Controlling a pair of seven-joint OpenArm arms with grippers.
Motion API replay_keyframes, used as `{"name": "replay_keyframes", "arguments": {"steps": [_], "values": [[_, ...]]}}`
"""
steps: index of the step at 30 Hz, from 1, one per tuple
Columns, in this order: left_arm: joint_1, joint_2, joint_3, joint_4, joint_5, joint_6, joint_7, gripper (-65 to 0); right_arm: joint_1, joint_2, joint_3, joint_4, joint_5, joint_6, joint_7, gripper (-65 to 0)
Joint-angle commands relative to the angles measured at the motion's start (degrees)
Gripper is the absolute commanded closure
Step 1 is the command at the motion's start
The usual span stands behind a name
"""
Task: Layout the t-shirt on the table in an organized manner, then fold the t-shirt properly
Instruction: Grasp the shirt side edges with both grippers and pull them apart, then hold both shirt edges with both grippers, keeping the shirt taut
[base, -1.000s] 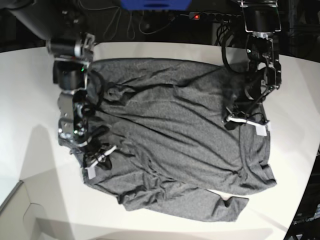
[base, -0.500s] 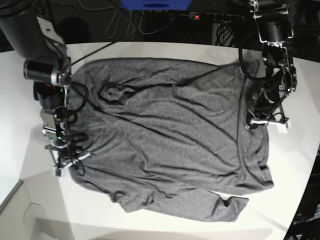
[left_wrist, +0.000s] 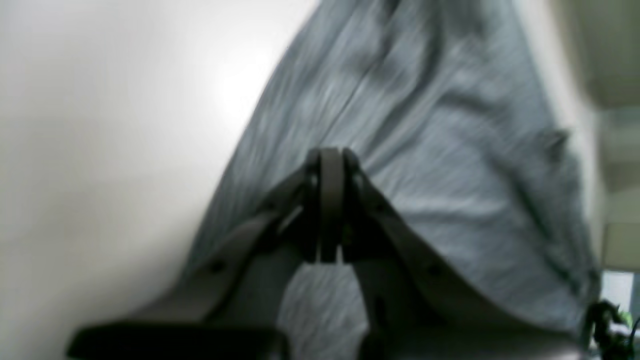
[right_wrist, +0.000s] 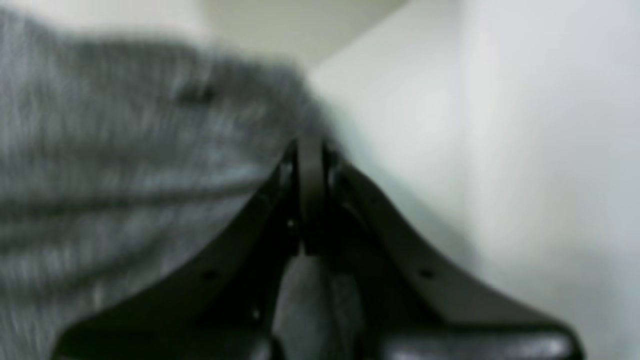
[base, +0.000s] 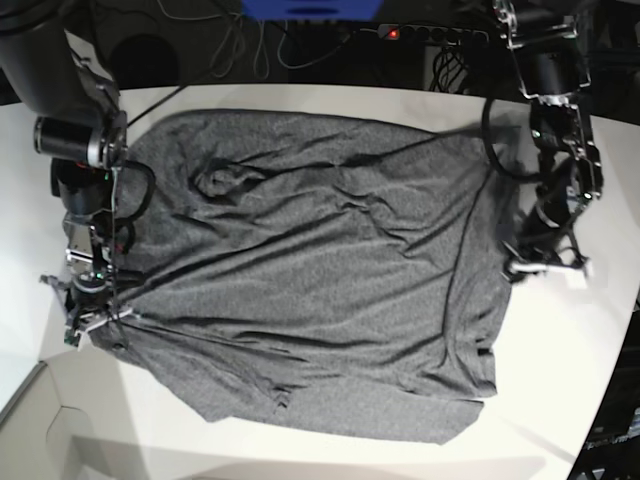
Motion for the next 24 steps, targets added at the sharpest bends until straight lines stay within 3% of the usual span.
{"name": "replay_keyframes", "arguments": {"steps": [1, 7, 12, 16, 19, 24], "values": [[-1.2, -1.1, -0.6, 1.6, -0.4, -0.5, -0.9, 0.0, 2.1, 0.8, 0.1, 1.1, 0.2, -1.8, 1.8, 0.0], [-1.1, -3.4, -1.6, 2.3, -0.8, -0.5, -0.9, 0.0, 1.8, 0.5, 0.1, 3.5, 0.2, -2.0, 2.1, 0.0], [-1.2, -0.6, 0.1, 2.0, -8.2, -0.4, -0.8, 0.0, -3.7, -1.4, 0.2, 10.5, 0.2, 1.6, 1.8, 0.0], [-3.6, 2.2, 2.7, 1.6, -4.0, 0.1, -0.8, -0.9, -7.9, -2.2, -0.2, 17.4, 0.2, 1.8, -2.3, 0.0], [-3.7, 2.3, 5.2, 1.7, 0.7, 0.1, -0.8, -10.8, -9.7, -2.4, 0.1, 20.7, 0.2, 1.8, -5.2, 0.0], [-1.9, 1.9, 6.2, 3.4, 2.0, 1.6, -0.9, -38.8, -11.0, -2.3, 0.1, 21.9, 0.2, 1.9, -6.6, 0.0]]}}
